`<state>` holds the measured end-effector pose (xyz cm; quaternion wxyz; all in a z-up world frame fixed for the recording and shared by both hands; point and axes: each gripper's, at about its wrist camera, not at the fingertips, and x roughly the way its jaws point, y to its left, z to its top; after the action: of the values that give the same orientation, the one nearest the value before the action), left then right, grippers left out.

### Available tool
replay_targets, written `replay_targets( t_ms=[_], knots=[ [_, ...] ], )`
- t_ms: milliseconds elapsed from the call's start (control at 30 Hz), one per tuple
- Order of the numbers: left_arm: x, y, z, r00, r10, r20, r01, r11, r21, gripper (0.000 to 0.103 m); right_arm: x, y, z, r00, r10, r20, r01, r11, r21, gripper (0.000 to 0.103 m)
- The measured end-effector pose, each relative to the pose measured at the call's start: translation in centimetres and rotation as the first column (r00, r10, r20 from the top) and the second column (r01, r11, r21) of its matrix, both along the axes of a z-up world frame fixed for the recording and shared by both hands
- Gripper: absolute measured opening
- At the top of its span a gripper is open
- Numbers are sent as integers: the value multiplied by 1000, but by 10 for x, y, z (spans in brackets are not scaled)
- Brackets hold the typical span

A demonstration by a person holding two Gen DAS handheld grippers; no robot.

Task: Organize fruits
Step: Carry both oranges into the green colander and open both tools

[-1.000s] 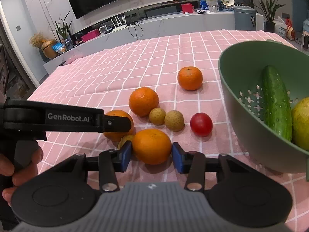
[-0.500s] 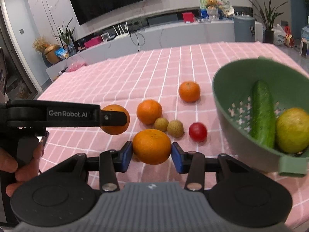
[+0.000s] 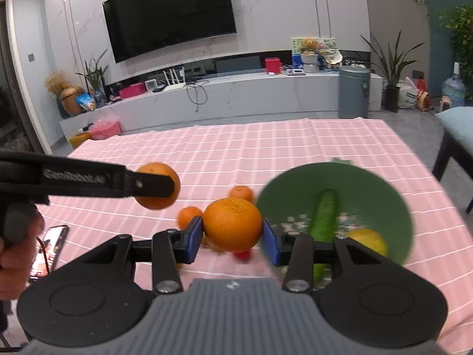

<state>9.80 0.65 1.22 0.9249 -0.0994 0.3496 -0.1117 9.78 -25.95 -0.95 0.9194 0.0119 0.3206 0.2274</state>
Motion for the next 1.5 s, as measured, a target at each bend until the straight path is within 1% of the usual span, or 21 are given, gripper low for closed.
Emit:
replay_targets(
  t_ms=[200,367,533,767,967,1167,1267,1367,1500],
  knots=[
    [12,-44,4,996,-91,0,91,996,5,50,6,-30,7,1000,-16,4,17,996,-83,41],
    [26,-76,-2,988,-147,-48,148,989,28,50,15,-52,6,999,-33,-17,30,989,-145,40],
    [39,-96,-15,979,-174,-111,181,982,60,50,29,-62,-2,998,-31,-59,18,978,-208,40],
    [53,-106,-35,958,-205,-199,223,972,77,50,47,-65,-20,992,-17,-124,-16,966,-259,40],
    [62,-108,-51,942,-218,-253,244,967,75,50,55,-61,-29,986,-4,-168,-46,956,-290,40],
    [70,-109,-61,932,-238,-275,268,961,73,50,65,-58,-38,978,-10,-210,-55,951,-303,41],
    [73,-110,-65,926,-254,-280,282,957,65,50,67,-57,-40,978,-12,-209,-57,946,-318,41],
    [74,-114,-70,920,-271,-283,303,950,73,50,69,-56,-43,976,-17,-216,-55,945,-324,41],
    [76,-115,-72,918,-277,-283,308,949,72,50,70,-55,-44,975,-8,-223,-67,943,-327,41]
  ],
)
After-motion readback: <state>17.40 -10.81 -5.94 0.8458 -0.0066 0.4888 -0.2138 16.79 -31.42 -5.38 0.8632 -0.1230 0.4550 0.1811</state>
